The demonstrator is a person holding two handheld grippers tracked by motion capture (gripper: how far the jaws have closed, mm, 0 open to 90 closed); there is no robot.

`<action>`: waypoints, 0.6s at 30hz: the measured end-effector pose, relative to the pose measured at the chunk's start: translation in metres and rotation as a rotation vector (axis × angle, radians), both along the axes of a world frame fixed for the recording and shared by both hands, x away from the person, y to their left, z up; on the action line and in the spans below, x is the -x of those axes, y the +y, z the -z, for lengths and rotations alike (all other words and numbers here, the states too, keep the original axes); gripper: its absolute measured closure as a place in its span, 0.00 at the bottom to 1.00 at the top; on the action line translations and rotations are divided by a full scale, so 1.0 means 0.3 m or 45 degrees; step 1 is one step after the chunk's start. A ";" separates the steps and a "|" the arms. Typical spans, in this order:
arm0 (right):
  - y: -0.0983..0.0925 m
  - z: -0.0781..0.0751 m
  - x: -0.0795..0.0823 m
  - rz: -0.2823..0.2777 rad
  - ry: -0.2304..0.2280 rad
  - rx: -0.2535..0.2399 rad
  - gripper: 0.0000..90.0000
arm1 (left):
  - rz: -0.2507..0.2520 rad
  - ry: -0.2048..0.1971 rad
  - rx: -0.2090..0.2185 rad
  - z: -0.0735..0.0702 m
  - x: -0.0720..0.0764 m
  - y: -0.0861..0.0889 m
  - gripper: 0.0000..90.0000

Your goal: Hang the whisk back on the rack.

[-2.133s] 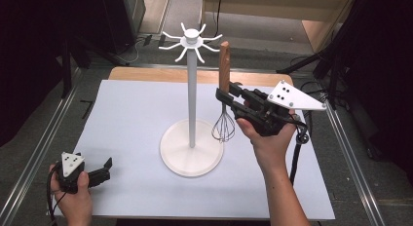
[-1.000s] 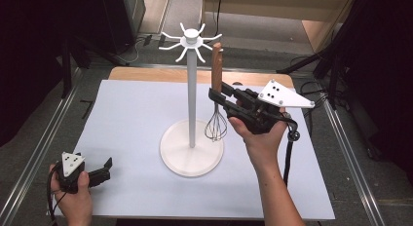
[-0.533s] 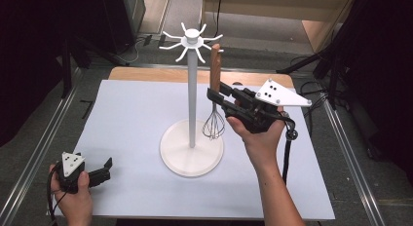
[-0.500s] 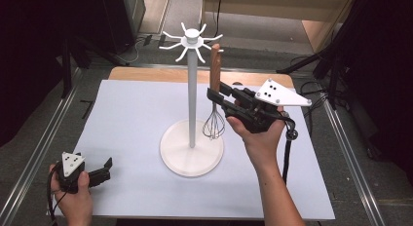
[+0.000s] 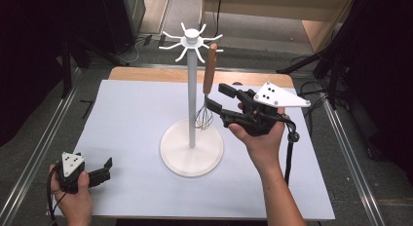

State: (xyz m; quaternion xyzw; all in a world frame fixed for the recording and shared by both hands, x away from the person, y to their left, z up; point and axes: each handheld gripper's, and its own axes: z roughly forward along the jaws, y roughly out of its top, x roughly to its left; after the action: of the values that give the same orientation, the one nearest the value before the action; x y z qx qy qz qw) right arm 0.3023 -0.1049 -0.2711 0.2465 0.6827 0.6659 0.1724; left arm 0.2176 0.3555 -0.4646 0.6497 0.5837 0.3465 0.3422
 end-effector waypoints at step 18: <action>-0.134 0.165 0.005 0.426 0.143 0.193 0.00 | -0.001 0.001 -0.004 0.000 0.000 -0.001 0.00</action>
State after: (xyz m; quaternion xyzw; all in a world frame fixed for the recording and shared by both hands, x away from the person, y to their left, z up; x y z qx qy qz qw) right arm 0.3007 -0.1452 -0.3207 0.3796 0.6890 0.5599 0.2604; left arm 0.2175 0.3552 -0.4646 0.6502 0.5835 0.3473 0.3409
